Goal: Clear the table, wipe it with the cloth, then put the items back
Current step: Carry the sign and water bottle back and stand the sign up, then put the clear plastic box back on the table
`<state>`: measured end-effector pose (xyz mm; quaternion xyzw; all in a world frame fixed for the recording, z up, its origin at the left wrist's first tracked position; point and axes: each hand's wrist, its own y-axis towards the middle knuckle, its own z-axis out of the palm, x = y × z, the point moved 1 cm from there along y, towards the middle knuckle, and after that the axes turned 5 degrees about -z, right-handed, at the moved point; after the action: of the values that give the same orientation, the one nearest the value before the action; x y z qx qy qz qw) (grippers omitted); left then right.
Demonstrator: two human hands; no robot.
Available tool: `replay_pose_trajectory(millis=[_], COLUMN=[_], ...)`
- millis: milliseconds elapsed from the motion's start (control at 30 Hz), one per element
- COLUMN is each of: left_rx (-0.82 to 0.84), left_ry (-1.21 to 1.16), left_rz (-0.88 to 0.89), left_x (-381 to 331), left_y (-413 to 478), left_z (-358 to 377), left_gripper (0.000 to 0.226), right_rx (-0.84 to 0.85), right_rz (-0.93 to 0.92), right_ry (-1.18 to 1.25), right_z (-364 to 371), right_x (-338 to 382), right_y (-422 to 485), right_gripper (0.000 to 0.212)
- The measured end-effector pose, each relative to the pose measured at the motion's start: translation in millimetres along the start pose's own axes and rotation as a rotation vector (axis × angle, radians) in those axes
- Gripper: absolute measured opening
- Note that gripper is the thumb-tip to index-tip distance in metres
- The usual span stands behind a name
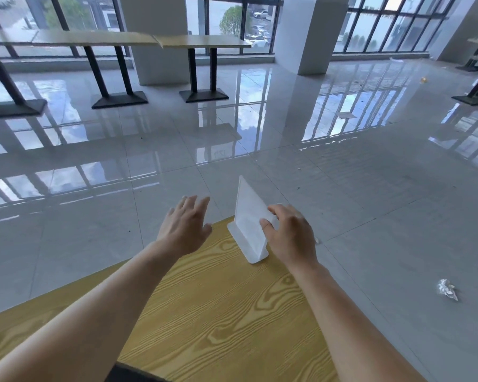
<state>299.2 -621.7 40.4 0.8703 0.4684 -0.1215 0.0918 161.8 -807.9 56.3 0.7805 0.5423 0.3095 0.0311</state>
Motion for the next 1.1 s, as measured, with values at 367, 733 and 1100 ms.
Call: replay_pose_trajectory(millis=[367,733,1100], left_rx=[-0.059,-0.151,-0.278], left_ry=[0.181,0.207,0.153], left_rz=[-0.095,-0.303,-0.505], left_x=[40.9,101.1,199.4], left_y=[-104.5,-222.2,-371.1], left_z=[-52.0,-103.4,-168.4], left_gripper=[0.074,0.077,0.076], right_rx=[0.289,0.416,0.455], right_rz=[-0.225,-0.457,-0.673], right_ry=[-0.083,-0.122,-0.050], right_z=[2.8,17.3,36.7], right_x=[88.6,190.1,346.3], right_y=[-40.7,-85.6,-160.7], right_gripper=[0.048,0.056,0.056])
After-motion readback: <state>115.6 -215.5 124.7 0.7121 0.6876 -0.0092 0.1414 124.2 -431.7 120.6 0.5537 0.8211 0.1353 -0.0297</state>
